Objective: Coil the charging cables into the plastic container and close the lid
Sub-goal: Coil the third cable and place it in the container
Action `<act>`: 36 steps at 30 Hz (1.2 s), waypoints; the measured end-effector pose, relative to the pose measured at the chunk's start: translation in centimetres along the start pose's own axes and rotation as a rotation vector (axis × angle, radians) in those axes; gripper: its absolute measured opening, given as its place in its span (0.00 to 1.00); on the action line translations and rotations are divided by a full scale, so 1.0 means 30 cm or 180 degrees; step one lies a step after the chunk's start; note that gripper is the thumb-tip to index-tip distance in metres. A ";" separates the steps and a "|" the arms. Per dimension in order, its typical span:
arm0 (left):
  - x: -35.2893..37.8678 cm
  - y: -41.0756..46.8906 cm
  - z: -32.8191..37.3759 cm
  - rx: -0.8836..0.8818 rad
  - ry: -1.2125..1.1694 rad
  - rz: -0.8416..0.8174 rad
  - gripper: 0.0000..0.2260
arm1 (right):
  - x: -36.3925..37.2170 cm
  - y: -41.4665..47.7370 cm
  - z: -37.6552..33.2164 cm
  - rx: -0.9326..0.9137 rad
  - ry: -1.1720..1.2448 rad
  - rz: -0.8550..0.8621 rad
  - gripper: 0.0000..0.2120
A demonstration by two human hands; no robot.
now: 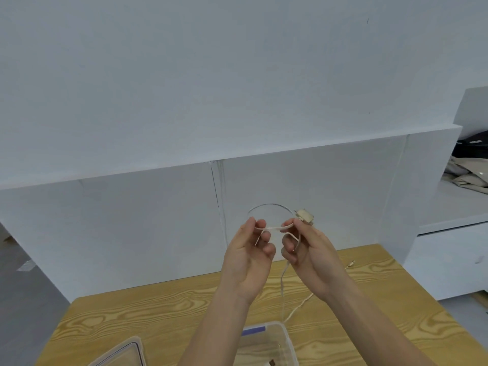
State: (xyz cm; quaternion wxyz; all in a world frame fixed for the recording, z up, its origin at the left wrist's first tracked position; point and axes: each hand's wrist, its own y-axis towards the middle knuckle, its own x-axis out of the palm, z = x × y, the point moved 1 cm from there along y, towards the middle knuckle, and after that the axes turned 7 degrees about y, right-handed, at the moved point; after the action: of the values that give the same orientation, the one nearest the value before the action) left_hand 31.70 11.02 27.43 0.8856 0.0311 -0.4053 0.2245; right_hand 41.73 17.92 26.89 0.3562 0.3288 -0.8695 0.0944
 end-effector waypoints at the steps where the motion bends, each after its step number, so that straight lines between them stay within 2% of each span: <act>1: -0.004 0.002 0.002 0.0012 0.0035 -0.0055 0.04 | -0.008 -0.001 -0.012 0.0001 0.0029 -0.0015 0.10; 7: -0.018 0.002 -0.014 0.0090 0.0470 -0.0172 0.08 | -0.043 -0.003 -0.028 -0.0030 0.0019 -0.0045 0.12; 14: -0.046 -0.009 -0.039 -0.0052 0.0895 -0.0089 0.06 | -0.060 -0.011 -0.013 0.0048 -0.0018 -0.0092 0.13; 19: -0.065 -0.018 -0.059 0.0093 0.0907 -0.0212 0.08 | -0.066 -0.016 -0.019 0.0142 0.0132 -0.0193 0.15; 21: -0.075 -0.025 -0.094 0.0199 0.1330 -0.0286 0.15 | -0.063 -0.015 -0.014 0.0129 0.0206 -0.0214 0.15; 23: -0.089 -0.045 -0.139 0.0248 0.2161 -0.0602 0.17 | -0.062 -0.013 -0.012 0.0142 0.0298 -0.0210 0.15; 25: -0.107 -0.063 -0.177 0.0118 0.3142 -0.0919 0.14 | -0.062 -0.010 -0.019 0.0167 0.0354 -0.0180 0.14; 27: -0.124 -0.071 -0.187 -0.0010 0.3651 -0.0981 0.09 | -0.062 -0.009 -0.040 0.0156 0.0366 -0.0178 0.14; 36: -0.213 -0.020 -0.133 -0.0087 0.3173 -0.0612 0.12 | -0.143 -0.014 -0.156 0.0077 0.0124 -0.0103 0.15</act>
State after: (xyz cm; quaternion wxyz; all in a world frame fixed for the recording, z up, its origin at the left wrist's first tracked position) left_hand 31.12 9.03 20.14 0.9884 -0.0543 0.0684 0.1243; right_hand 46.88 21.64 27.34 0.3705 0.3452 -0.8558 0.1055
